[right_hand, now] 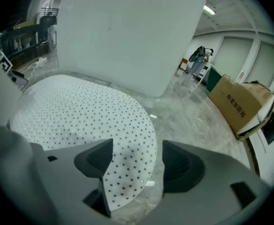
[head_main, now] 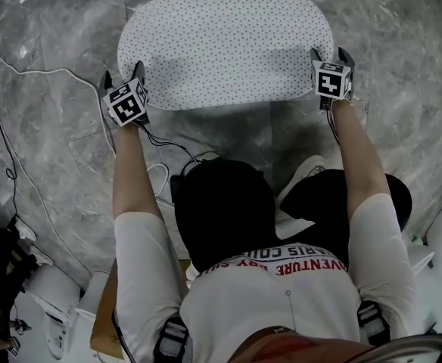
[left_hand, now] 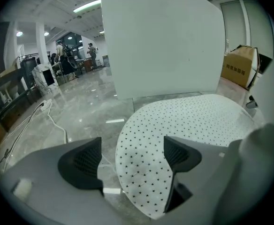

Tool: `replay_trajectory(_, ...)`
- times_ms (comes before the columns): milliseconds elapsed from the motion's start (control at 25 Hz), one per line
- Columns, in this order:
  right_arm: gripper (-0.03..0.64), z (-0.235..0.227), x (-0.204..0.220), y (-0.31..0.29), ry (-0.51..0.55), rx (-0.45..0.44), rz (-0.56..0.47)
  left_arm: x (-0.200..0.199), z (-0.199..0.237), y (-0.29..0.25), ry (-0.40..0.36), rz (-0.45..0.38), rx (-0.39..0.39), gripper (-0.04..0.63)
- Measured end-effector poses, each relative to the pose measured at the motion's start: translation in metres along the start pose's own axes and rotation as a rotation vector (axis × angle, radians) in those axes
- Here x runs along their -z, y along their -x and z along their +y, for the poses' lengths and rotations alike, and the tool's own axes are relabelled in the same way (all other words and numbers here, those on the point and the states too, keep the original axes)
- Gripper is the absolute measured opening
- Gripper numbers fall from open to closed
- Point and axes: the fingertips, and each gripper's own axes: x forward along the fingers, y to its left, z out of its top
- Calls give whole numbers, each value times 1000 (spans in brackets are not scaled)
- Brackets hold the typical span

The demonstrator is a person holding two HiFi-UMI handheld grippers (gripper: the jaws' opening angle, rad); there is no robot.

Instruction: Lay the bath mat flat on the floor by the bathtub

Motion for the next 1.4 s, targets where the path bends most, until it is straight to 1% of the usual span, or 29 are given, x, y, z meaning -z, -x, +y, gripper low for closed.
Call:
replay_trajectory(80,319,6,-9,6,-16,-18,-14,-5,5,6,-2,-4,-23,400)
replay_trajectory(200,316,16,-24,15,-28,-52,-41,-13,15,16,20,-13,-58,399)
replay_trajectory(240,295,18,-29,20,-42,-60,-55,-16,16,21,29,-20,-59,397)
replay_trajectory(280,233,20,-36,25,-54,-64,-72,-20,15,26,34,-28,-57,393)
replay_trajectory(320,175,22,-43,31,-61,-67,-91,-25,13,32,38,-36,-56,365)
replay_trajectory(360,123,23,-50,37,-65,-71,-111,-30,11,37,43,-45,-60,267)
replay_trajectory(400,88,25,-58,43,-69,-79,-130,-37,8,42,48,-57,-66,136)
replay_trajectory(480,35,30,-73,53,-83,-106,-175,-51,-2,49,44,-88,-52,11)
replay_trajectory(520,15,32,-81,59,-91,-121,-201,-59,-10,53,35,-107,-27,11)
replay_trajectory(560,9,34,-89,65,-97,-137,-229,-67,-20,57,22,-127,4,11)
replay_trajectory(680,9,34,-115,89,-106,-183,-309,-97,-48,78,-9,-190,78,11)
replay_trajectory(800,8,36,-144,123,-104,-243,-377,-134,-74,117,-38,-257,133,11)
replay_trajectory(880,8,35,-165,156,-102,-282,-421,-163,-90,155,-59,-304,159,11)
replay_trajectory(920,8,32,-176,175,-102,-296,-445,-178,-96,175,-75,-327,157,11)
replay_trajectory(1000,8,22,-200,216,-96,-306,-491,-210,-107,219,-110,-359,152,11)
replay_trajectory(1040,8,15,-211,239,-86,-303,-515,-225,-113,241,-119,-368,165,11)
replay_trajectory(1160,8,-6,-248,311,-54,-303,-583,-270,-130,309,-117,-388,231,11)
replay_trajectory(1240,8,-21,-273,362,-47,-316,-619,-303,-137,356,-104,-416,268,11)
replay_trajectory(1400,8,-46,-317,471,-14,-334,-678,-374,-139,455,-87,-487,307,10)
